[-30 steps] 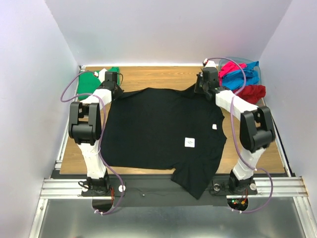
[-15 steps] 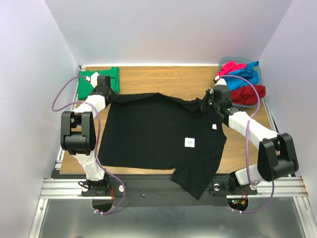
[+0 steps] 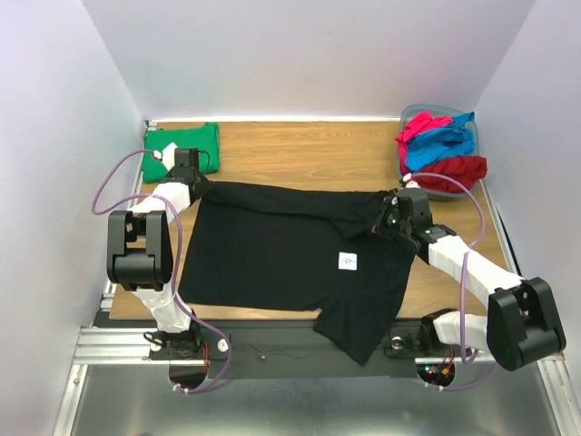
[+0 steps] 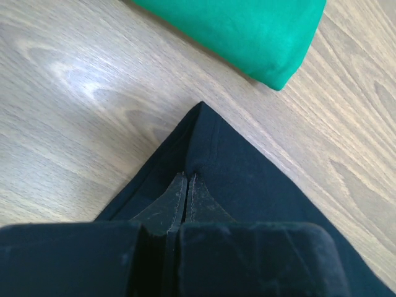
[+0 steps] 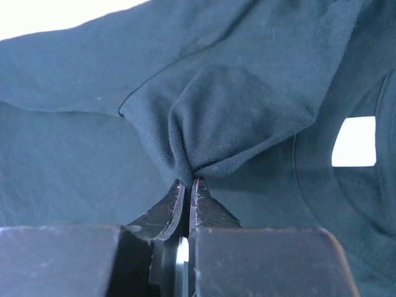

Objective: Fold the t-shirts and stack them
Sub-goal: Fold the tshirt

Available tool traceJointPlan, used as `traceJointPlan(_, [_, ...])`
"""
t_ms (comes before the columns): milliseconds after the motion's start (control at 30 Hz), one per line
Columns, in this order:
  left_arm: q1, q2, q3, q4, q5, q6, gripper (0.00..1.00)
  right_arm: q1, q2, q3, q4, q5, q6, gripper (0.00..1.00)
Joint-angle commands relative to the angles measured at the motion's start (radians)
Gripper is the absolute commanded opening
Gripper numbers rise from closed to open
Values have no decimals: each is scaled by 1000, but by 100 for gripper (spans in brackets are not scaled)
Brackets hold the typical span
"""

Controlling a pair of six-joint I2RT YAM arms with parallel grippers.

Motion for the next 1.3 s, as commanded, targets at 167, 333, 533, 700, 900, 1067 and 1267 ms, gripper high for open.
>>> traceJointPlan(167, [20, -41, 0, 12, -13, -8, 0, 18, -26, -47, -17, -32, 75, 6])
traceJointPlan(333, [21, -21, 23, -58, -27, -11, 36, 18, -32, -41, -60, -26, 58, 31])
traceJointPlan(533, [20, -86, 27, -143, -79, -33, 81, 20, -134, 10, -164, 24, 9, 100])
traceJointPlan(700, [11, -185, 30, -161, -47, -36, 95, 18, -149, 93, -162, 99, -13, 100])
traceJointPlan(900, [-50, -159, 96, -141, 19, 4, 98, 18, 57, 260, -161, 164, -42, 100])
traceJointPlan(1067, [-67, -45, 138, -71, 137, 44, 97, 18, 300, 398, -150, 264, -74, 100])
traceJointPlan(1267, [-69, 91, 152, -51, 131, 56, 98, 14, 460, 452, -144, 317, -100, 100])
